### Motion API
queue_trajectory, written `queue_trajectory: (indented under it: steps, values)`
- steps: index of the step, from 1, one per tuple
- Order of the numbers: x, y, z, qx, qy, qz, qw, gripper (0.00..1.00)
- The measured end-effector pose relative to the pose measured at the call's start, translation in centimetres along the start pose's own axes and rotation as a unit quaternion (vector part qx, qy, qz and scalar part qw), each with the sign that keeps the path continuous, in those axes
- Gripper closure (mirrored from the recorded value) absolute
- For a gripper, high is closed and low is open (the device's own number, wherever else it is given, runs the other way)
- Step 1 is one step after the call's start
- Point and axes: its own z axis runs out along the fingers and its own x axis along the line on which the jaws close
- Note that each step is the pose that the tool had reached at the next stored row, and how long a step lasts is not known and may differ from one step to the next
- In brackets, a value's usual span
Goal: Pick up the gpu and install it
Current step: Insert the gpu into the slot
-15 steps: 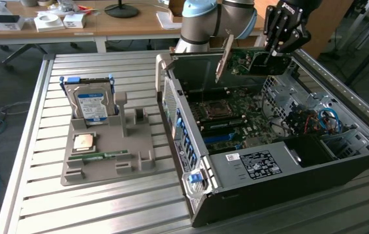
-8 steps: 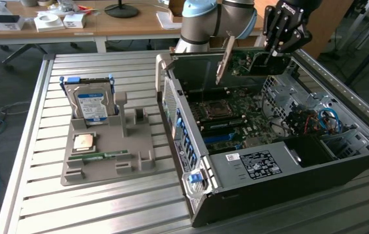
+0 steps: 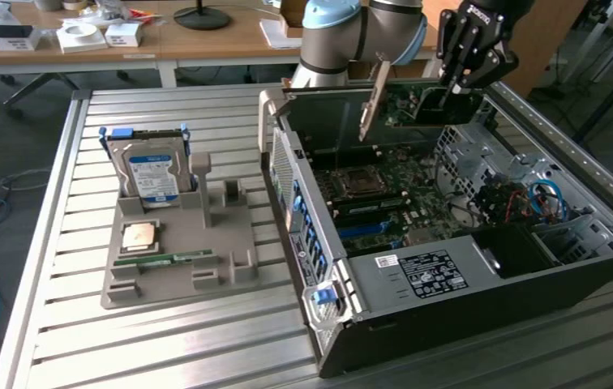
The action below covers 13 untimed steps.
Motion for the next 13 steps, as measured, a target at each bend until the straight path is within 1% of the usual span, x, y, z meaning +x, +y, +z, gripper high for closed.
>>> queue_trajectory:
  steps: [1, 5, 9, 13]
  values:
    - [0.01, 0.02, 0.01, 0.001, -0.0001, -0.001, 1.0, 0.74]
    - [0.01, 0.05, 0.09, 0.0034, -0.0002, -0.005, 1.0, 0.74]
    - [0.02, 0.05, 0.27, 0.0041, -0.0001, -0.009, 1.0, 0.74]
    - [0.02, 0.06, 0.32, 0.0041, 0.0001, -0.01, 0.9999, 0.74]
